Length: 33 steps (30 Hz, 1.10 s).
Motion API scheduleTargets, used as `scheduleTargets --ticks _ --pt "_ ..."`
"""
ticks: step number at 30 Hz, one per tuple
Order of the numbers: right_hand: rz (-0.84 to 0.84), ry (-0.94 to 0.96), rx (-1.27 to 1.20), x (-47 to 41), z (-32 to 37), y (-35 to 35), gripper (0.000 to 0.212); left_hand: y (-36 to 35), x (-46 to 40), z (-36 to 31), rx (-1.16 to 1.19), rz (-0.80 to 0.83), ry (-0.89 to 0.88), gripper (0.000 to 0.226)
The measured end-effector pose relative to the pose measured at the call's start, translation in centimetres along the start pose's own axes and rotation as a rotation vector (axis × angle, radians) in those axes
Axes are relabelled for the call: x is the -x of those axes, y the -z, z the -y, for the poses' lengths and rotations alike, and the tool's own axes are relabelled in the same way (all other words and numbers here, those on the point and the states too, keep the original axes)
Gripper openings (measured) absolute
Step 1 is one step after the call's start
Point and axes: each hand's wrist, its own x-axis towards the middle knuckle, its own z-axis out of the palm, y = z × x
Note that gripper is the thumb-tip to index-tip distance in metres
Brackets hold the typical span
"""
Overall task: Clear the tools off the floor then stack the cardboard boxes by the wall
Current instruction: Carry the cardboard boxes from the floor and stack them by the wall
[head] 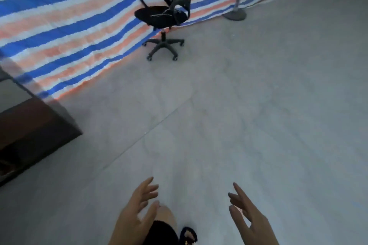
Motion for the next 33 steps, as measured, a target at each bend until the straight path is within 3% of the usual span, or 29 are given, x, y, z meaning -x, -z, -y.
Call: scheduleTargets --ticks 7,12,16,18,24,29,33 --pt "-0.27 -0.098 -0.08 -7.5 -1.8 4.9 0.065 -6.6 -13.3 -3.8 -0.053 0.241 -0.093 0.052" --pt "-0.388 -0.092 -0.113 -17.7 0.8 7.6 0.044 -10.2 -25.8 -8.1 -0.068 0.38 -0.163 0.046" --pt "-0.473 -0.08 -0.122 -25.8 3.9 10.2 0.053 -12.0 -35.8 -12.7 -0.056 0.408 -0.211 0.057" --pt "-0.501 -0.079 -0.122 -29.1 4.6 11.6 0.054 -13.4 -40.0 -14.2 -0.057 0.439 -0.228 0.051" --pt "-0.589 -0.152 -0.159 -38.1 5.4 15.6 0.041 -18.6 -50.6 -17.1 -0.092 0.51 -0.236 0.044" --pt "-0.586 -0.141 -0.135 -48.7 4.5 21.9 0.068 -25.3 -60.4 -20.0 -0.096 0.499 -0.258 0.052" --pt "-0.592 -0.099 -0.168 -58.6 5.2 29.7 0.054 -32.1 -68.7 -23.5 -0.098 0.477 -0.278 0.048"
